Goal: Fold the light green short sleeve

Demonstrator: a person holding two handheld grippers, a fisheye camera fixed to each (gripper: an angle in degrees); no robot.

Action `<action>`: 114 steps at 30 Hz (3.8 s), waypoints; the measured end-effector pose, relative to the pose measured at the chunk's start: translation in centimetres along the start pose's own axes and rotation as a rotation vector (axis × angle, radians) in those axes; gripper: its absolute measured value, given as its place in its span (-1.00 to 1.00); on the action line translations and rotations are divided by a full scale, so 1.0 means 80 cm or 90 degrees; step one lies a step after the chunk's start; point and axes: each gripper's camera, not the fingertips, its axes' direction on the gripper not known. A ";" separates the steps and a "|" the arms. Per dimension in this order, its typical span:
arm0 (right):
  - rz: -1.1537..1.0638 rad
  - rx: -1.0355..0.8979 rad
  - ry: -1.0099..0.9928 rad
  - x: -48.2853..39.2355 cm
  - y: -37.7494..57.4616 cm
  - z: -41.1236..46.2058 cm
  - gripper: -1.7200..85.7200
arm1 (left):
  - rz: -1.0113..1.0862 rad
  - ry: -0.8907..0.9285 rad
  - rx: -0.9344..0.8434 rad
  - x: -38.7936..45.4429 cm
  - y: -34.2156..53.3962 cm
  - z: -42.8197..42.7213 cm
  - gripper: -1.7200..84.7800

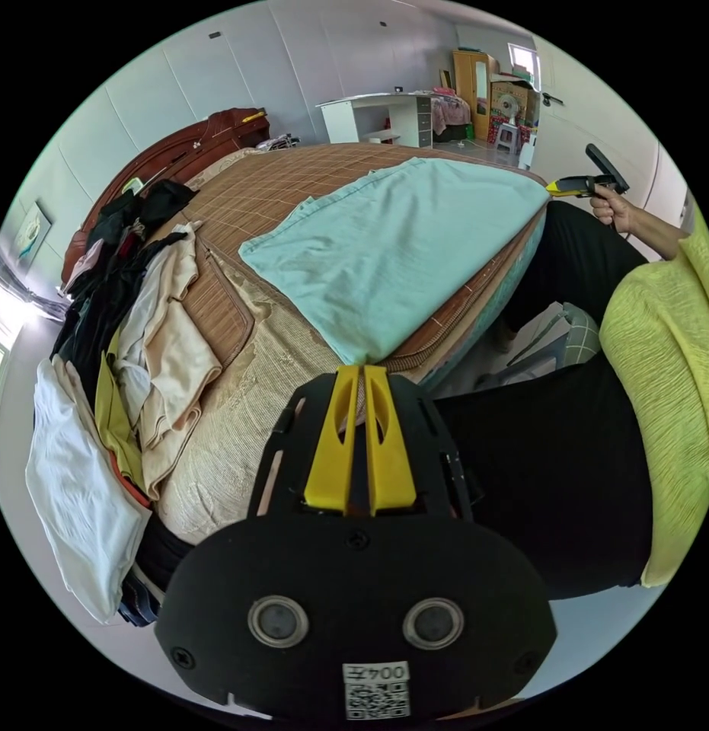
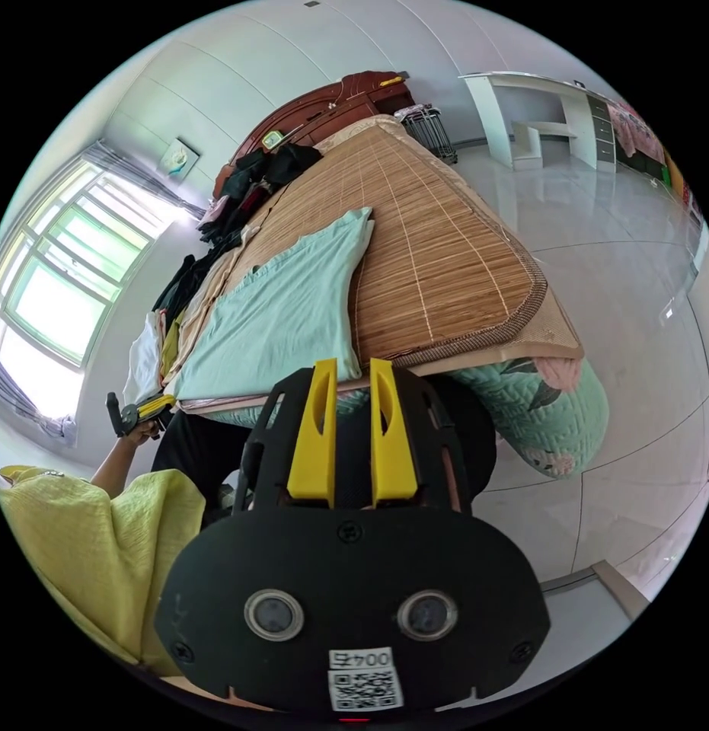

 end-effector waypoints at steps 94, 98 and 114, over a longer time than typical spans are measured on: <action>-0.101 -0.010 0.148 -0.291 -0.106 -0.003 -0.98 | 0.276 -0.088 -0.163 -0.047 -0.418 0.775 -0.91; -0.102 -0.010 0.150 -0.288 -0.104 -0.004 -0.98 | 0.228 -0.092 -0.129 -0.070 -0.415 0.773 -0.93; -0.099 -0.012 0.146 -0.268 -0.094 -0.007 -0.98 | 0.120 -0.138 -0.055 -0.179 -0.390 0.722 -0.88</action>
